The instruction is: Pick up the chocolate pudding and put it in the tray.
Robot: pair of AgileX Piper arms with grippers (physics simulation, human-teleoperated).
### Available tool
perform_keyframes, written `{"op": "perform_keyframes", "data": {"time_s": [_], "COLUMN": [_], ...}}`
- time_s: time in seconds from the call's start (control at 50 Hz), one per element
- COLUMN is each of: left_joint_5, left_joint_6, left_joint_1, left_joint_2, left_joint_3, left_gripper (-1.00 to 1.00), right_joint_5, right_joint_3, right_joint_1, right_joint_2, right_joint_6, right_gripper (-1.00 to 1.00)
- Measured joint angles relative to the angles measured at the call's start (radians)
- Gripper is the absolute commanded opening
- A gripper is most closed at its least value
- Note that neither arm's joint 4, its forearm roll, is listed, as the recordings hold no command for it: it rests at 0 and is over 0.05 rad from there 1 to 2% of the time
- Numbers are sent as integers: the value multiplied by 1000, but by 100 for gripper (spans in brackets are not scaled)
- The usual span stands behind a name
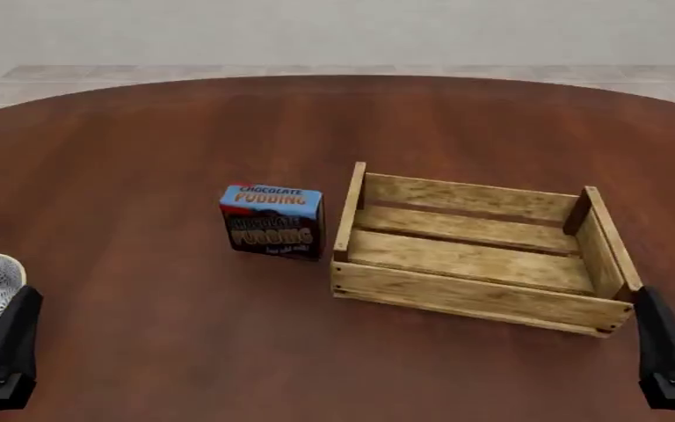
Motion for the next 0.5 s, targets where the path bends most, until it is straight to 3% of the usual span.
{"op": "perform_keyframes", "data": {"time_s": [0.38,0.5], "left_joint_5": [0,0], "left_joint_6": [0,0], "left_joint_1": [0,0], "left_joint_2": [0,0], "left_joint_3": [0,0], "left_gripper": [100,100], "right_joint_5": [5,0], "right_joint_3": [0,0], "right_joint_1": [4,3], "right_joint_2": [8,19], "right_joint_6": [-2,24], "right_gripper": [100,100]}}
